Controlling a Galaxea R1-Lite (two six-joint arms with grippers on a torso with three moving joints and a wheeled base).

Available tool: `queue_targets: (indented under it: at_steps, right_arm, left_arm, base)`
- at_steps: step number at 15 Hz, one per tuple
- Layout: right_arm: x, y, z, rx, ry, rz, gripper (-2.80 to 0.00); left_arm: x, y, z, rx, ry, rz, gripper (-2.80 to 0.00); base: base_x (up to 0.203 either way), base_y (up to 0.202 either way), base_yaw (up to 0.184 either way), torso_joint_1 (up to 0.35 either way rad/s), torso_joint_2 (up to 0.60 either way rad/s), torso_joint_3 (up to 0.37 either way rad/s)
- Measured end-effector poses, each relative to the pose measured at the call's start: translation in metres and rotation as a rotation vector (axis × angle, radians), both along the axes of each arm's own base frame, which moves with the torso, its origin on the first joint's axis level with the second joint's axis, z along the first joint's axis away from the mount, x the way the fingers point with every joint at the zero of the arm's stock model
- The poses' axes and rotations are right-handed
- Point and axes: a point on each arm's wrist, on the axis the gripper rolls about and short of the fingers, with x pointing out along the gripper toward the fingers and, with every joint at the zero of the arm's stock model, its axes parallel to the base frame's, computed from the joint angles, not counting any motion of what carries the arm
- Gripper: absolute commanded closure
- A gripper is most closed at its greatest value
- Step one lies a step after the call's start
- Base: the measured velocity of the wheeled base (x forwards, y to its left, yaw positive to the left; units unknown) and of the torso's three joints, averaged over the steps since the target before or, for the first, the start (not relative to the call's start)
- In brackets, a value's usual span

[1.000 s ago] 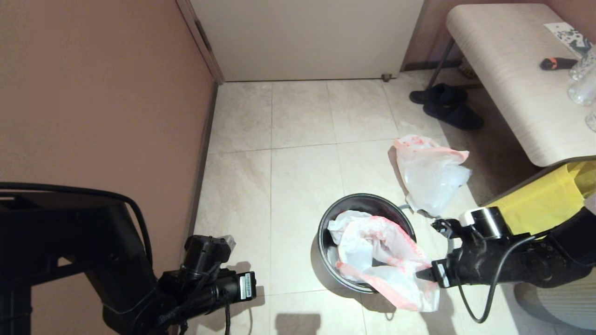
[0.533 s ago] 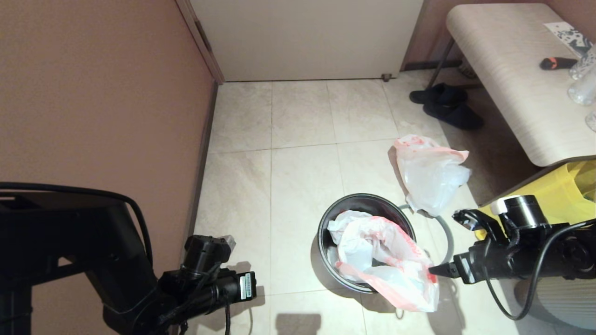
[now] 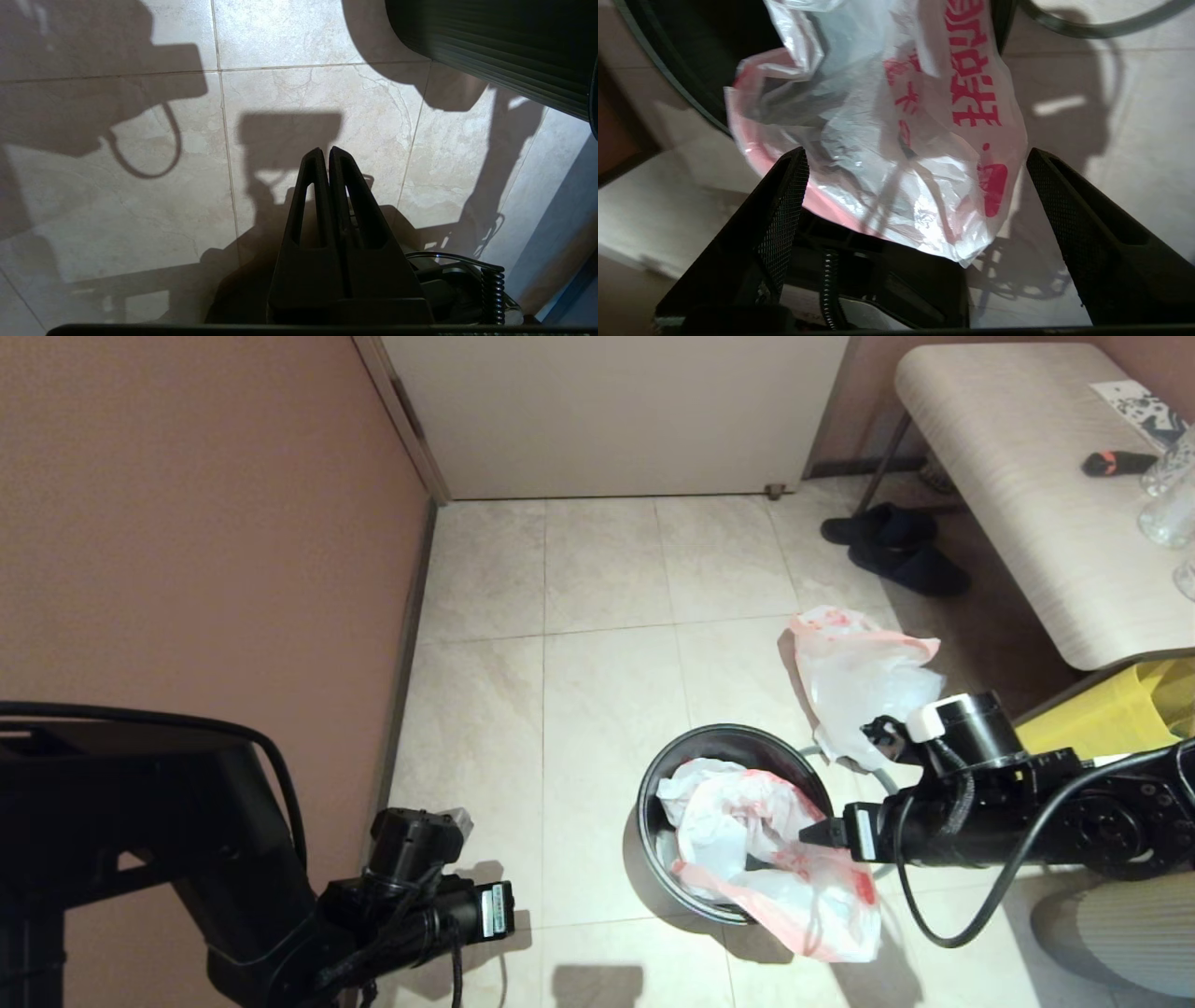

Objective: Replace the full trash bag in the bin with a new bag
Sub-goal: Put the new garbage bag on the trash can

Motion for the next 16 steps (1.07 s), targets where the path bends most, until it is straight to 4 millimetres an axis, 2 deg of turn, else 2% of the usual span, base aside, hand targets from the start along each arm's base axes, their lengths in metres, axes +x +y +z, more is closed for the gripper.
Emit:
queue_targets:
  at_steps: [2,4,7,10,11,16]
  right_arm:
    - [0.0,0.015,-0.005,-0.113,0.042,-0.07,-2.8]
    - [0.001,0.021,-0.005,-0.164,0.088,-0.104,-2.8]
    - [0.006,0.035,0.004,-0.117,0.175,-0.198,-2.8]
    - [0.01,0.059,-0.003,-0.04,0.231,-0.281,-2.8]
    - [0.011,0.061,-0.003,-0.027,0.236,-0.296,0.0]
    - [0.012,0.065,-0.004,-0.045,0.288,-0.322,0.0]
  left_arm:
    - [0.0,0.0,0.0,0.0,0.001,0.0,0.0]
    - [0.0,0.0,0.0,0.0,-0.001,0.0,0.0]
    - [0.0,0.0,0.0,0.001,-0.001,0.001,0.0]
    - [0.0,0.0,0.0,0.001,-0.001,0.002,0.0]
    - [0.0,0.0,0.0,0.001,-0.001,0.002,0.0]
    - [0.0,0.0,0.0,0.001,-0.001,0.001,0.0]
  base:
    - [0.0,0.0,0.0,0.0,0.0,0.0]
    - [0.0,0.0,0.0,0.0,0.0,0.0]
    - [0.0,0.0,0.0,0.0,0.0,0.0]
    - [0.0,0.0,0.0,0.0,0.0,0.0]
    - [0.0,0.0,0.0,0.0,0.0,0.0]
    - [0.0,0.0,0.0,0.0,0.0,0.0]
